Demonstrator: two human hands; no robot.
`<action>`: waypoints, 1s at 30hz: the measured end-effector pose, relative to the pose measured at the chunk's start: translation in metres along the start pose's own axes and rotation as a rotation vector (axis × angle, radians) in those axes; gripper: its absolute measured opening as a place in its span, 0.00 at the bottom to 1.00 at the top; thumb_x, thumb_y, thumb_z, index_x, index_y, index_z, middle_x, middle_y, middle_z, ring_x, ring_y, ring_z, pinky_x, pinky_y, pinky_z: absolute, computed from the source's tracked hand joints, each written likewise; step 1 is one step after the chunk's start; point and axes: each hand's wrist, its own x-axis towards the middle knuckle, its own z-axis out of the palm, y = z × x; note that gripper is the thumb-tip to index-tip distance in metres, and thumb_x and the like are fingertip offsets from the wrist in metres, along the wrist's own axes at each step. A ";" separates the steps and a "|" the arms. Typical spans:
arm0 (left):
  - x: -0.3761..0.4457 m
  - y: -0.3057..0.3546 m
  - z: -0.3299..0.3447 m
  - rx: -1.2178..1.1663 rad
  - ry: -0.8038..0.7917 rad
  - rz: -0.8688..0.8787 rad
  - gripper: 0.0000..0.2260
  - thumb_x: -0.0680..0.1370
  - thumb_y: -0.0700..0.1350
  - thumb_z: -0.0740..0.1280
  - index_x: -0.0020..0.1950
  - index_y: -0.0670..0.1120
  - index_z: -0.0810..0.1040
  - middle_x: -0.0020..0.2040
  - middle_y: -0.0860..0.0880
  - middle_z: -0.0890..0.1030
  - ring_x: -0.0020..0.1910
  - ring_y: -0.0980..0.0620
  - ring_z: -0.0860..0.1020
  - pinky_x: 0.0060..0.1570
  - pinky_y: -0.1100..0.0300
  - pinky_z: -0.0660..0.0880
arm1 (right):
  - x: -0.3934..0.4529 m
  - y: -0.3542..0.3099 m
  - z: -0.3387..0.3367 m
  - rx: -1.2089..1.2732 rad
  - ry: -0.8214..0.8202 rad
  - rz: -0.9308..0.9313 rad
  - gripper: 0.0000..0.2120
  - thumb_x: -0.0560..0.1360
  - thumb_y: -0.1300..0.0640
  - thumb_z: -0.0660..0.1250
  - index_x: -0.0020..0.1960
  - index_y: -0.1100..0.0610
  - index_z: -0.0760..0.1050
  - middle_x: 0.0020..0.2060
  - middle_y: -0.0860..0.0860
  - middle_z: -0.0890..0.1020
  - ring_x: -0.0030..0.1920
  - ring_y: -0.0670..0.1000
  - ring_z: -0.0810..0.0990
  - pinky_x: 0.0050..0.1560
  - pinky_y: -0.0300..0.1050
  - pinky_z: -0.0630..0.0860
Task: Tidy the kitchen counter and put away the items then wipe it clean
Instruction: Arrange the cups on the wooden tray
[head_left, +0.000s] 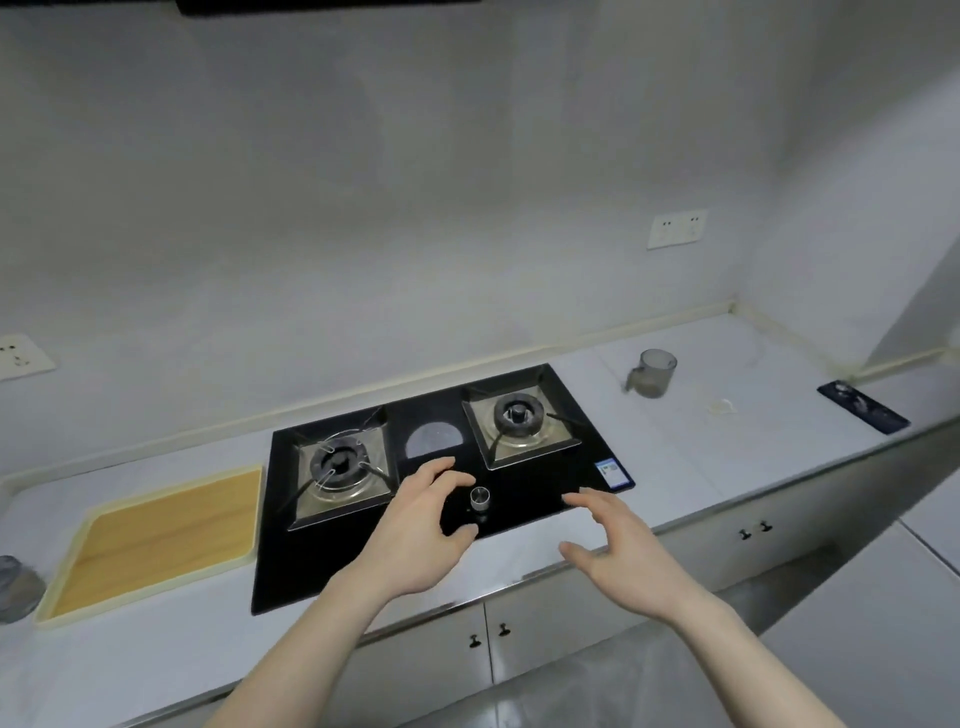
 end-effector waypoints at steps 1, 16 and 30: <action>0.016 0.004 0.002 -0.007 -0.009 0.010 0.23 0.79 0.53 0.69 0.73 0.59 0.69 0.79 0.59 0.59 0.77 0.56 0.61 0.73 0.61 0.62 | 0.010 0.004 -0.009 -0.012 0.002 0.007 0.28 0.77 0.47 0.71 0.75 0.43 0.67 0.76 0.42 0.65 0.74 0.45 0.67 0.74 0.42 0.65; 0.157 0.032 0.009 0.030 -0.050 0.045 0.24 0.78 0.54 0.69 0.73 0.60 0.69 0.79 0.60 0.58 0.77 0.55 0.60 0.76 0.59 0.60 | 0.153 0.051 -0.085 0.106 0.045 0.044 0.29 0.76 0.50 0.72 0.75 0.47 0.67 0.70 0.44 0.70 0.63 0.43 0.70 0.64 0.38 0.69; 0.249 0.104 0.057 -0.011 0.139 -0.172 0.23 0.77 0.51 0.70 0.71 0.58 0.71 0.78 0.57 0.60 0.76 0.50 0.62 0.75 0.54 0.62 | 0.316 0.201 -0.194 -0.040 -0.132 0.125 0.25 0.70 0.53 0.72 0.66 0.48 0.72 0.69 0.50 0.73 0.67 0.50 0.73 0.65 0.47 0.71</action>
